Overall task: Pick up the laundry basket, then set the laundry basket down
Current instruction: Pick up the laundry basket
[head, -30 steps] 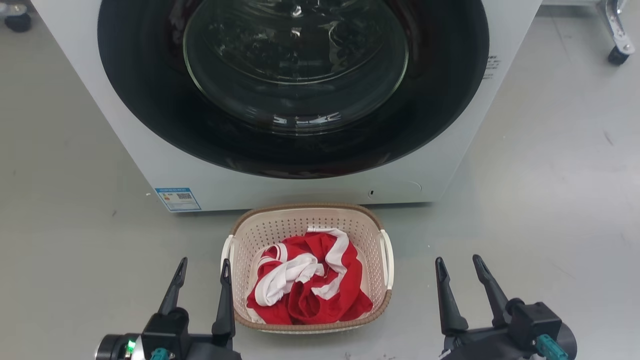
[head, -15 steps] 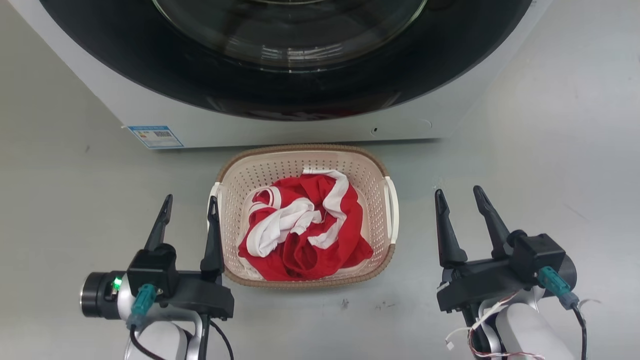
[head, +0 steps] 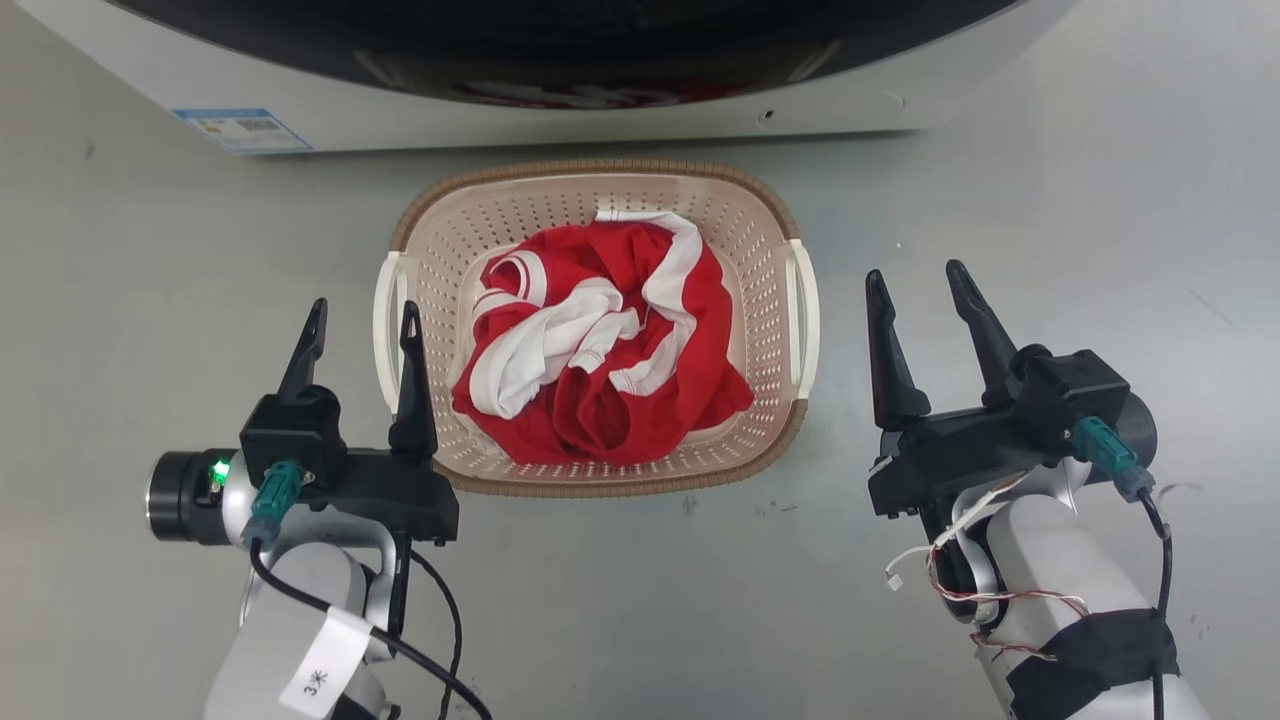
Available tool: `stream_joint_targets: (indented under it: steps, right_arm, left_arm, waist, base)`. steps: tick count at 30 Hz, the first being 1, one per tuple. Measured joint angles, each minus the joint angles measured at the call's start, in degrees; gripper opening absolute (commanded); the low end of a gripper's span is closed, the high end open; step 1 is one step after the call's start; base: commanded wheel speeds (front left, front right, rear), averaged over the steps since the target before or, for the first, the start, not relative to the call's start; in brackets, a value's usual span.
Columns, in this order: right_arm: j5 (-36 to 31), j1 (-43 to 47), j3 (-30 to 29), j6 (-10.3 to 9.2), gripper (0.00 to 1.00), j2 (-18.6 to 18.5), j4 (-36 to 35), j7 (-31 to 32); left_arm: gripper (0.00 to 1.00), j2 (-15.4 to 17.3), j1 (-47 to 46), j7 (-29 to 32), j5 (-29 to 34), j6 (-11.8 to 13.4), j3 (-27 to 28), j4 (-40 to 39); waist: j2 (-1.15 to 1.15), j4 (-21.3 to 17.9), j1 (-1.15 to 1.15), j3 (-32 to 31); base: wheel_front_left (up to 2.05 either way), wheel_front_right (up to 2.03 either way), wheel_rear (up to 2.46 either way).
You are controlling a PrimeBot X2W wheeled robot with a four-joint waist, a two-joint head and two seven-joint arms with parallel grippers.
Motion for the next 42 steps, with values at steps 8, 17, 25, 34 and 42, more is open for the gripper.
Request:
stream_joint_targets:
  steps: [8, 17, 25, 34, 42]
  right_arm:
    - [0.34, -4.46, 1.16, -0.08, 1.00, -0.20, 4.09, 0.00]
    - [1.74, -8.59, 3.10, -0.59, 1.00, -0.34, 7.58, 0.00]
    - [3.60, -12.40, 5.09, -1.14, 1.00, -0.41, 10.22, 0.00]
    - [5.06, -16.17, 6.82, -2.14, 1.00, -0.52, 13.70, 0.00]
    - [7.76, -18.83, 8.93, -3.11, 1.00, -0.57, 17.37, 0.00]
  left_arm:
    - [1.00, -0.30, -5.28, 0.01, -0.01, -0.70, -0.40, 4.58]
    - [1.00, -0.63, -9.15, 0.00, -0.38, -1.53, -0.52, 9.59]
    - [1.00, -0.84, -12.10, 0.00, -0.44, -2.03, -0.77, 13.60]
    - [1.00, -1.10, -16.27, -0.32, -1.13, -2.53, -0.71, 17.53]
    - [1.00, -1.25, -19.54, -0.30, -1.93, -3.11, -1.31, 21.45]
  waist:
    - [0.00, 0.30, 0.00, 6.02]
    - [0.00, 1.11, 0.00, 11.02]
    - [0.00, 1.77, -0.01, 14.29]
    - [-0.01, 2.38, -0.01, 17.45]
    - [-0.01, 2.78, -0.01, 19.60]
  base:
    - [0.00, 0.00, 0.00]
    - [0.00, 0.00, 0.00]
    - [0.00, 0.00, 0.00]
    - [0.00, 0.00, 0.00]
    - [0.00, 0.00, 0.00]
